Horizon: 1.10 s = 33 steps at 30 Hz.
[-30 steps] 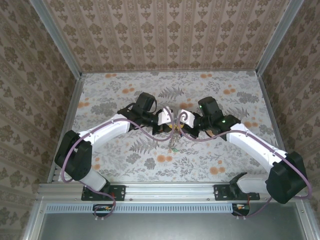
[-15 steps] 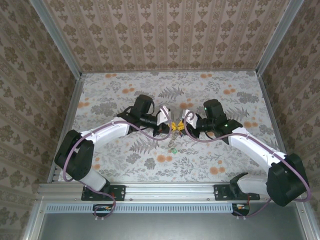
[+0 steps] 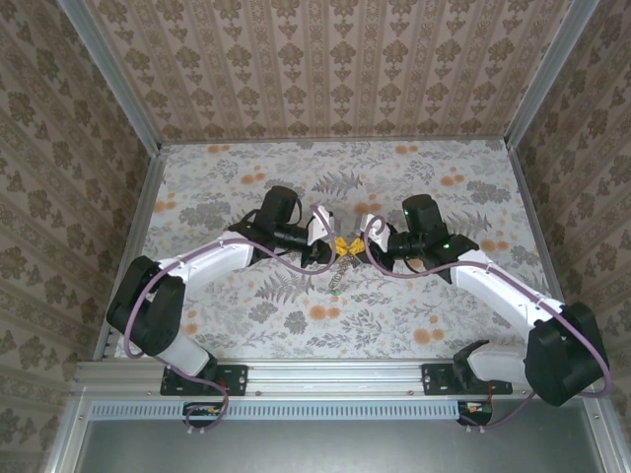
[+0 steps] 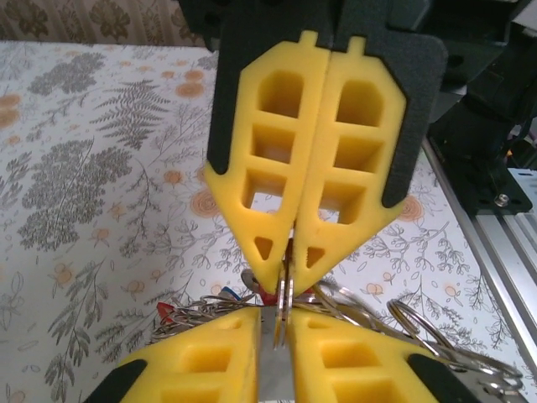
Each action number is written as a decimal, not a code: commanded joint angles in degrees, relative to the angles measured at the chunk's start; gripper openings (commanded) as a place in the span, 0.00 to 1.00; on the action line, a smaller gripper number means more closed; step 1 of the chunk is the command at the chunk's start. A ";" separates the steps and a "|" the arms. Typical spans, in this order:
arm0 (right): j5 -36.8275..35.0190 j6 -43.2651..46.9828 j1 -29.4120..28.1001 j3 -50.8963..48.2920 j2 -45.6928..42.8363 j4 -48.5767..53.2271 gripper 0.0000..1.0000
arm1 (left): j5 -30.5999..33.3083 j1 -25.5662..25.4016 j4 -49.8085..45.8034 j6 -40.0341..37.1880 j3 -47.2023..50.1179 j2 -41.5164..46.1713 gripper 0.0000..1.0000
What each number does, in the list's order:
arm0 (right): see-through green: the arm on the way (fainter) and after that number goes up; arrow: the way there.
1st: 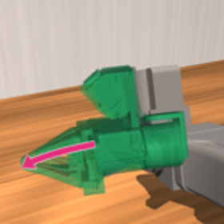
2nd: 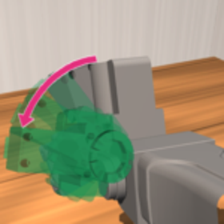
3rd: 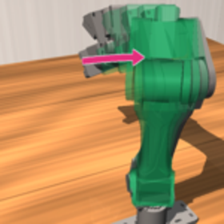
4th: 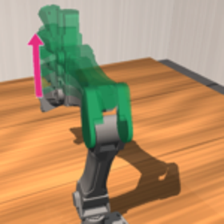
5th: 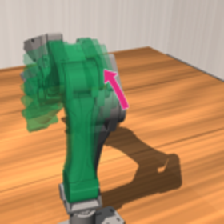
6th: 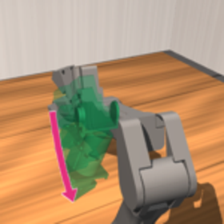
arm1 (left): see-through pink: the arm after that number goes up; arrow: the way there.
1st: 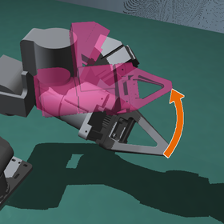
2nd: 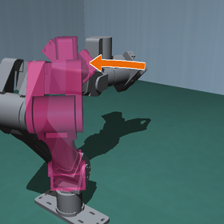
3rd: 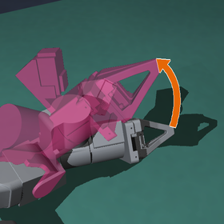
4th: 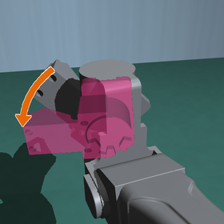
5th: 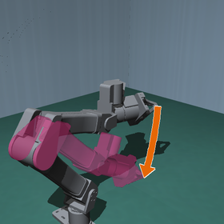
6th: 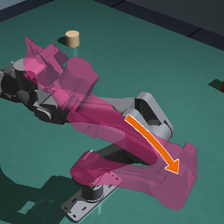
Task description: Put the keys on the keyring
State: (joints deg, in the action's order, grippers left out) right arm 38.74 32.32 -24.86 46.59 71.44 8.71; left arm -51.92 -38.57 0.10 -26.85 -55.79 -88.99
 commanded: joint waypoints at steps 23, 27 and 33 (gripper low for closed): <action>-1.41 3.71 -1.44 1.32 -3.61 2.96 0.06 | 1.20 -1.74 -2.17 -2.69 -3.61 1.64 0.00; 2.28 1.96 -0.11 -0.67 -3.09 -0.30 0.13 | -4.38 -1.07 2.50 -0.88 -2.25 2.95 0.00; 3.22 -0.76 1.25 -2.76 -1.97 -5.36 0.16 | -9.59 -0.39 4.10 0.77 -2.79 3.21 0.00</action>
State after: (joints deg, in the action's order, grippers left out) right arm 39.18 33.56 -24.16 45.34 68.95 6.87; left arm -53.89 -39.00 -1.34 -27.97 -57.80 -88.75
